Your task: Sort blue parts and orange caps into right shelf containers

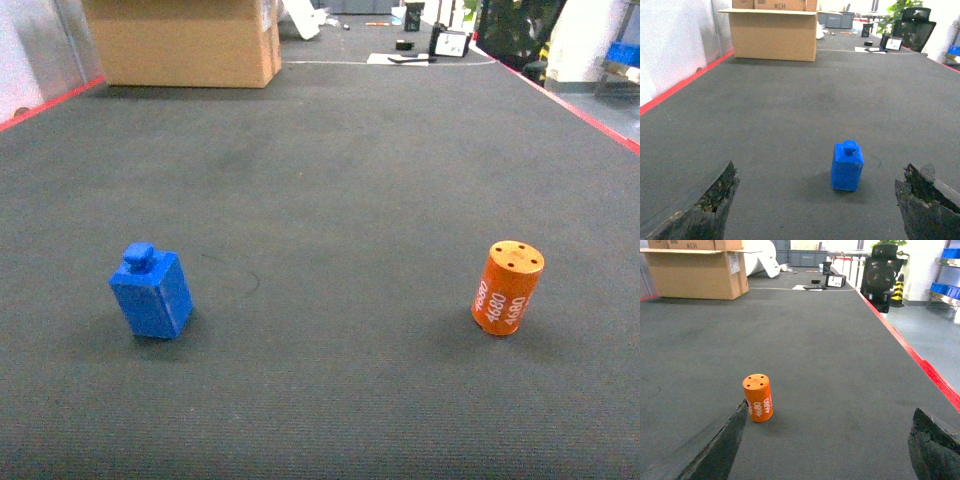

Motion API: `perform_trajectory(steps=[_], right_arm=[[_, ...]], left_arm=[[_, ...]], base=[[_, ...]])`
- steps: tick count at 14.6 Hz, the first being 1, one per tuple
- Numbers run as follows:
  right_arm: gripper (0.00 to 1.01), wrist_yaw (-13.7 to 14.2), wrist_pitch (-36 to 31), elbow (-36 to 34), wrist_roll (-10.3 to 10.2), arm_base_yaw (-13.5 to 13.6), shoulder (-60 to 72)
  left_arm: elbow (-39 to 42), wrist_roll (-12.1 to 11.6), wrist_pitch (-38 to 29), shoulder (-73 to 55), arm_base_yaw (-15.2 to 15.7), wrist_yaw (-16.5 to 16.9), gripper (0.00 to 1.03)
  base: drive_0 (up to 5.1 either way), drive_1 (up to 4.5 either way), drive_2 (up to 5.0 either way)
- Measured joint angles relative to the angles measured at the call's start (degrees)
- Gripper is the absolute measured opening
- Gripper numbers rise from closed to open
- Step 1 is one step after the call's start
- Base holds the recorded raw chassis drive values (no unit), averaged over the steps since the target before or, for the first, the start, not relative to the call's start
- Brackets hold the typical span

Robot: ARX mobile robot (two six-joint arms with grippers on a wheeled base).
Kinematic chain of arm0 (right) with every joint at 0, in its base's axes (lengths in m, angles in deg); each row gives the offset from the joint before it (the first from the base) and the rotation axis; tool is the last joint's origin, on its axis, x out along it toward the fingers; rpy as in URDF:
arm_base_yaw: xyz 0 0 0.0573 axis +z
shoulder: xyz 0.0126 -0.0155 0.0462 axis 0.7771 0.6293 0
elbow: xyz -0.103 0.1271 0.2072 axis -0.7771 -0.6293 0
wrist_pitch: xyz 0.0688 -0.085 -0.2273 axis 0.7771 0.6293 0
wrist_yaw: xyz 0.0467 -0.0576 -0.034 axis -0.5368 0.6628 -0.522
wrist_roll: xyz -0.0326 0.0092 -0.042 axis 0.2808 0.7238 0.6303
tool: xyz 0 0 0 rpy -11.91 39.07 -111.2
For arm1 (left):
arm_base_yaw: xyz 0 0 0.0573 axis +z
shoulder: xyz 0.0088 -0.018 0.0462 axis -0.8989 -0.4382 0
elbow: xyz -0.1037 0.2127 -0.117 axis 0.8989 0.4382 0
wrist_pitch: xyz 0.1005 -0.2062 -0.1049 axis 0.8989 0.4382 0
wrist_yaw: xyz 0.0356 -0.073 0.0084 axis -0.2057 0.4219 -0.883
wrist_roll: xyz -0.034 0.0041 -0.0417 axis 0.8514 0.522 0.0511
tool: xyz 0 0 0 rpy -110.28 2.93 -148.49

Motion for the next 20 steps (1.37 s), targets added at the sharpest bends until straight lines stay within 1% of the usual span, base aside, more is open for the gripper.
perform_trajectory(steps=[20], right_arm=[[0.98, -0.02, 0.00, 0.00, 0.00, 0.00, 0.00]], left_arm=[[0.00, 0.00, 0.00, 0.00, 0.00, 0.00, 0.98]], base=[[0.0, 0.00, 0.0]])
